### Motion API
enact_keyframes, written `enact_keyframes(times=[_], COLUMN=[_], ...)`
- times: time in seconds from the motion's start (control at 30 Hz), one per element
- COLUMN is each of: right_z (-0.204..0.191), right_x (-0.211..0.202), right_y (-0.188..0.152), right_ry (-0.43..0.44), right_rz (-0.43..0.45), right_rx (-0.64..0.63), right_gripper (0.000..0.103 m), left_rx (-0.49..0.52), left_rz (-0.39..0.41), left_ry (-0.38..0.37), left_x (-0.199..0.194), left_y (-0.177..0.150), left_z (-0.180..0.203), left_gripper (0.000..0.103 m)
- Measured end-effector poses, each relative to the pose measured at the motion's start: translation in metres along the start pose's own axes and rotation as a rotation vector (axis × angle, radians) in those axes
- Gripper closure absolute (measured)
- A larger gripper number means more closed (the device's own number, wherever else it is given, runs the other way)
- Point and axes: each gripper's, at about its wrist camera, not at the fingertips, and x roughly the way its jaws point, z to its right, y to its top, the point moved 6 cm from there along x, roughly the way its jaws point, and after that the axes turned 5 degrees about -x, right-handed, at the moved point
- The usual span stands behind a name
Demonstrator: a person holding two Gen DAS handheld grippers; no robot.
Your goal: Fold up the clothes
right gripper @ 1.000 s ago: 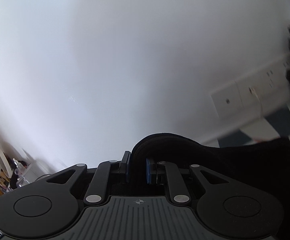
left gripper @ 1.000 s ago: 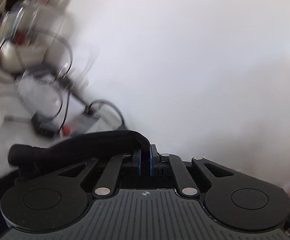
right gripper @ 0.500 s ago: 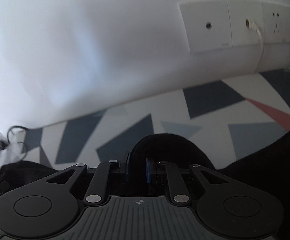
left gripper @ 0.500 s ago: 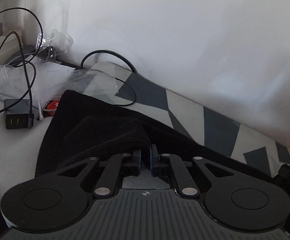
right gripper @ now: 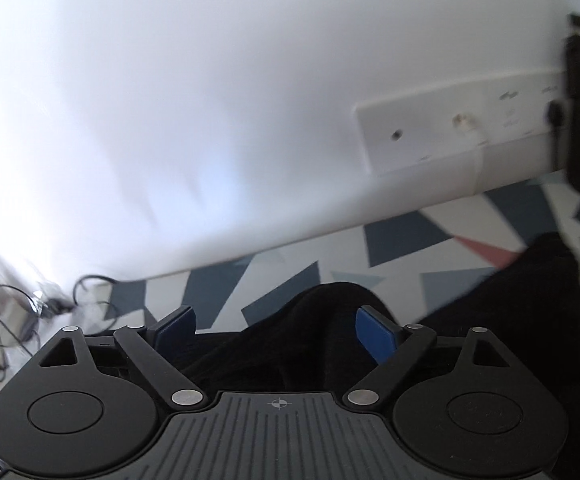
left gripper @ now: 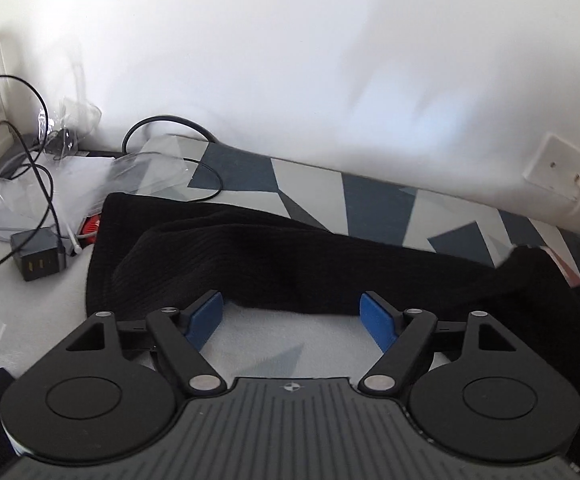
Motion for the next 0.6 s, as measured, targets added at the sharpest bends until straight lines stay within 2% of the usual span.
enact_keyframes(times=[0.07, 0.2, 0.6], right_z=[0.003, 0.012, 0.047], right_x=[-0.029, -0.068, -0.147], right_y=[-0.005, -0.03, -0.098], right_ry=[-0.02, -0.117, -0.314], right_rz=[0.025, 0.015, 0.004], right_rx=[0.003, 0.007, 0.093], right_gripper=[0.012, 0.009, 0.003], left_rx=[0.018, 0.055, 0.148], left_rz=[-0.014, -0.03, -0.098], left_ry=[-0.005, -0.032, -0.124], left_x=[-0.009, -0.022, -0.034], left_y=[-0.005, -0.018, -0.068], left_z=[0.004, 0.014, 0.049], left_gripper=[0.026, 0.023, 0.012])
